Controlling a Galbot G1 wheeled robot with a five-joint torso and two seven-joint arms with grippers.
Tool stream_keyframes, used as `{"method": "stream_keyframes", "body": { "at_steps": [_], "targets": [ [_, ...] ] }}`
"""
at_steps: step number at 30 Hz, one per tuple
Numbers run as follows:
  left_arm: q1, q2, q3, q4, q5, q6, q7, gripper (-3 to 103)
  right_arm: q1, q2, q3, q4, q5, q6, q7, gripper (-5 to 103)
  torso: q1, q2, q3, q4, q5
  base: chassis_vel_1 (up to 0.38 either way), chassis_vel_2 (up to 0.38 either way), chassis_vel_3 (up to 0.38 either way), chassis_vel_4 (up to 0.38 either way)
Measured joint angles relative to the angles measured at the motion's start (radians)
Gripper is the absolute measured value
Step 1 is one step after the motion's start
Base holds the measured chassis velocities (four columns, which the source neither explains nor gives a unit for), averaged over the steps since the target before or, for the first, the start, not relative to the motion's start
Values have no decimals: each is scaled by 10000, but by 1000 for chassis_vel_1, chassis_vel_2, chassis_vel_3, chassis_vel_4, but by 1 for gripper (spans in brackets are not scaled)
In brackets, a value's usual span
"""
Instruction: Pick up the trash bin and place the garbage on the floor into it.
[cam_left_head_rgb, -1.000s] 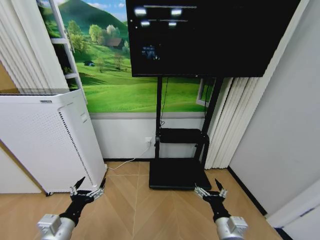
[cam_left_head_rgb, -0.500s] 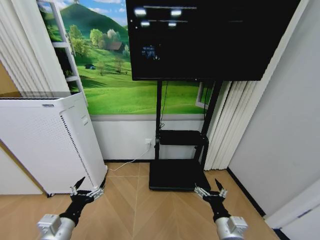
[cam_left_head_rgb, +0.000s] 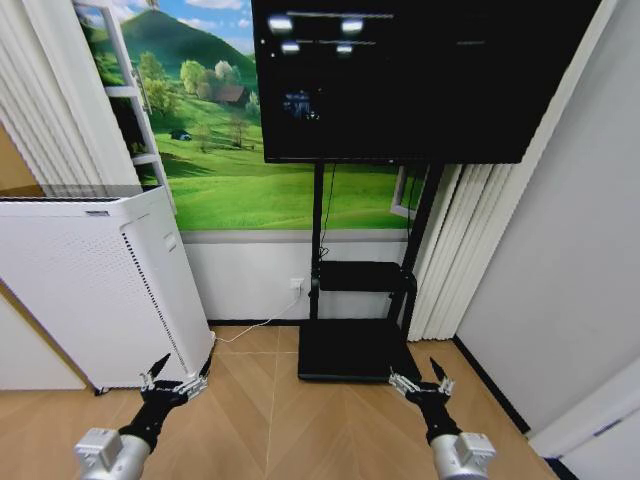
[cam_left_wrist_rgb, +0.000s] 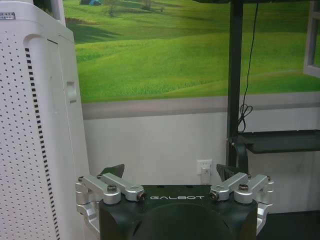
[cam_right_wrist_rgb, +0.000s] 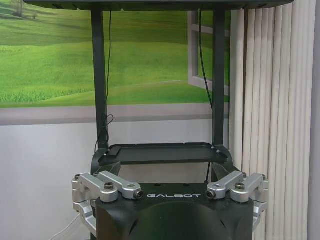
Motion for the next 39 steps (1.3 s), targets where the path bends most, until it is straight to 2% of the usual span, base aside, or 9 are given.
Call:
{"method": "stream_keyframes", "body": {
  "at_steps": [19, 39],
  "targets": [
    [0, 0, 0, 0, 0, 0, 1, 100, 1, 0, 0, 0, 0, 0, 0, 100, -25, -63, -35, -1, 0, 0, 0, 0, 0],
    [0, 0, 0, 0, 0, 0, 0, 100, 0, 0, 0, 0, 0, 0, 0, 100, -37, -87, -50, 0, -1, 106, -106, -110, 108]
  ]
}}
